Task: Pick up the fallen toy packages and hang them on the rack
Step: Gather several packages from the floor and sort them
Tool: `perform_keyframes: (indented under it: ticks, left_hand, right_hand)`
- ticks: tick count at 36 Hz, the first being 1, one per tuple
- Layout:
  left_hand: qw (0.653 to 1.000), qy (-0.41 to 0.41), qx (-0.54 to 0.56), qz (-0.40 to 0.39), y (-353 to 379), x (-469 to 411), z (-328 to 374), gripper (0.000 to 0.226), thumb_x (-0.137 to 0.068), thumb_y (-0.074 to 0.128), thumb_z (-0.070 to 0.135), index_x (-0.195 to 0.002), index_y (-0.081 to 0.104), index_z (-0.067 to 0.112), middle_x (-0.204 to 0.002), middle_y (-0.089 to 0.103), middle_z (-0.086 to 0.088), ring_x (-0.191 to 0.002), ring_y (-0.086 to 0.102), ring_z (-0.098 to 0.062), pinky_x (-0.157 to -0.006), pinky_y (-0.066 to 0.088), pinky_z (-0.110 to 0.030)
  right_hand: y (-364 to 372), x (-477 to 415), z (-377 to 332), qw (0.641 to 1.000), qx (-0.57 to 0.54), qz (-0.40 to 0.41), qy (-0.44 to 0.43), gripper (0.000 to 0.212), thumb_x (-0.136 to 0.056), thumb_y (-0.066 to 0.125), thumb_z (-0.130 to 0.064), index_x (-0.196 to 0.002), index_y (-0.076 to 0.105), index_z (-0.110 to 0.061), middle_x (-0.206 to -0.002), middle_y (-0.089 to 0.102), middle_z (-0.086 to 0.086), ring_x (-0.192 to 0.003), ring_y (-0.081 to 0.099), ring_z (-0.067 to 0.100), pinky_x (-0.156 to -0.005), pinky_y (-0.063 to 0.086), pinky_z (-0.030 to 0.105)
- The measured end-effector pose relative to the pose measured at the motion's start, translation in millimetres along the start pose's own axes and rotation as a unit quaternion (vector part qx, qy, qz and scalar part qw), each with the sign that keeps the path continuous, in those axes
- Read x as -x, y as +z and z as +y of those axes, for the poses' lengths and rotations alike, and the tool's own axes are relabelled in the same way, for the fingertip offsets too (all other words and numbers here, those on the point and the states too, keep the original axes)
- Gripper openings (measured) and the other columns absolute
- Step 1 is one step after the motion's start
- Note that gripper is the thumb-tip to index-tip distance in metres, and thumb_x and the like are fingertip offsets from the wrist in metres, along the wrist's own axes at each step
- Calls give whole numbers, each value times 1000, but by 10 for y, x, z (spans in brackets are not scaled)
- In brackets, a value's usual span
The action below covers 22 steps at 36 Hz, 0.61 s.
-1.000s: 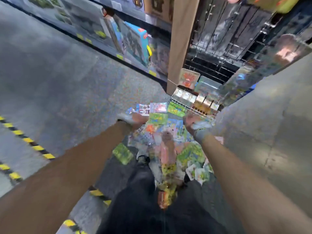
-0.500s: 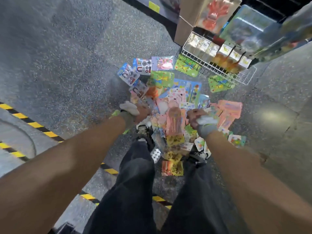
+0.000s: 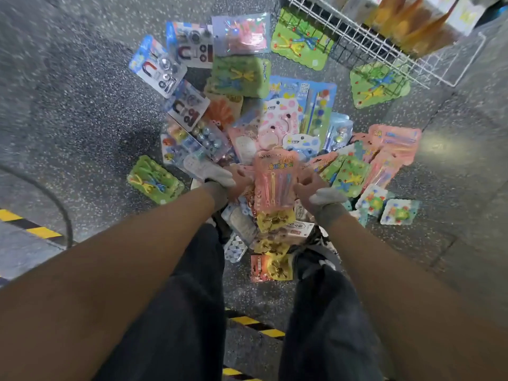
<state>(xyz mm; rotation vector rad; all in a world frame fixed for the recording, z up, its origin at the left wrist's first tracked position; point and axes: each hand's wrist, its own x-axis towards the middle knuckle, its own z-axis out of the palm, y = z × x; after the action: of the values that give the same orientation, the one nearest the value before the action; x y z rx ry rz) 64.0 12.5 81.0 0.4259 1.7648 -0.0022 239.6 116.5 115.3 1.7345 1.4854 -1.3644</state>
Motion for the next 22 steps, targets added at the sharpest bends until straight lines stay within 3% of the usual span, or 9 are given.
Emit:
perform_keyframes:
  ticks: [2, 5, 7, 9, 11, 13, 16, 20, 22]
  left_hand:
    - [1000, -2, 7, 9, 79, -203, 0, 22, -95, 56, 36, -98, 55, 14, -87, 58, -8, -76, 53, -21, -67, 45, -31]
    - [999, 2, 53, 13, 148, -431, 12, 39, -96, 57, 40, -121, 51, 10, -109, 60, -9, -88, 51, -20, -73, 40, -28]
    - [998, 5, 60, 21, 140, -523, 31, 56, -95, 57, 45, -135, 45, 7, -123, 55, -8, -98, 49, -20, -80, 37, -28]
    - [998, 16, 53, 16, 149, -628, 68, 61, -94, 57, 49, -137, 45, 6, -126, 54, -6, -102, 49, -20, -84, 38, -29]
    - [999, 24, 47, 9, 167, -742, 110, 62, -92, 59, 52, -133, 51, 7, -128, 58, -6, -107, 55, -23, -92, 46, -35]
    - [998, 22, 51, 14, 187, -805, 179, 59, -89, 63, 51, -128, 55, 7, -125, 61, -10, -110, 57, -27, -99, 48, -41]
    - [997, 11, 81, 17, 204, -884, 233, 60, -82, 71, 51, -122, 57, 8, -120, 62, -13, -107, 58, -31, -96, 50, -46]
    - [996, 3, 87, 10, 173, -914, 274, 37, -88, 70, 38, -110, 60, 11, -114, 63, -14, -95, 57, -25, -85, 51, -38]
    - [998, 6, 63, 9, 148, -960, 273, 34, -93, 64, 34, -114, 63, 7, -113, 64, -13, -97, 58, -26, -85, 51, -36]
  right_hand:
    - [58, -209, 80, 1000, -26, -1, 17, 18, -89, 59, -22, -95, 49, -8, -75, 46, 6, -63, 42, 17, -62, 40, 31]
    - [70, -372, 105, 999, -38, -4, 24, 22, -94, 56, -21, -106, 44, -8, -77, 45, 2, -76, 47, 20, -73, 44, 34]
    - [79, -498, 143, 999, -34, -9, 23, 34, -95, 54, -21, -122, 41, -4, -79, 47, 0, -86, 50, 19, -86, 50, 41]
    - [82, -626, 137, 999, 0, -27, 28, 48, -95, 52, -29, -134, 37, -3, -97, 55, 7, -98, 53, 20, -97, 47, 47]
    - [68, -740, 127, 998, 34, -35, 38, 59, -93, 55, -39, -138, 37, -6, -112, 53, 9, -108, 50, 22, -94, 45, 36]
    - [80, -837, 123, 999, 24, -25, 36, 52, -90, 63, -34, -131, 46, -7, -107, 50, 5, -99, 48, 19, -79, 44, 27]
    - [105, -929, 98, 999, -3, -24, 32, 38, -85, 70, -36, -108, 48, -15, -115, 60, 11, -97, 57, 25, -90, 50, 40]
    - [13, -1068, -64, 995, 82, 41, 25, 58, -89, 64, -35, -138, 46, -10, -142, 41, 16, -128, 41, 34, -103, 34, 37]
    - [-26, -1204, -159, 990, 121, 75, 7, 66, -84, 65, -44, -138, 43, -14, -136, 46, 14, -125, 47, 34, -97, 42, 39]
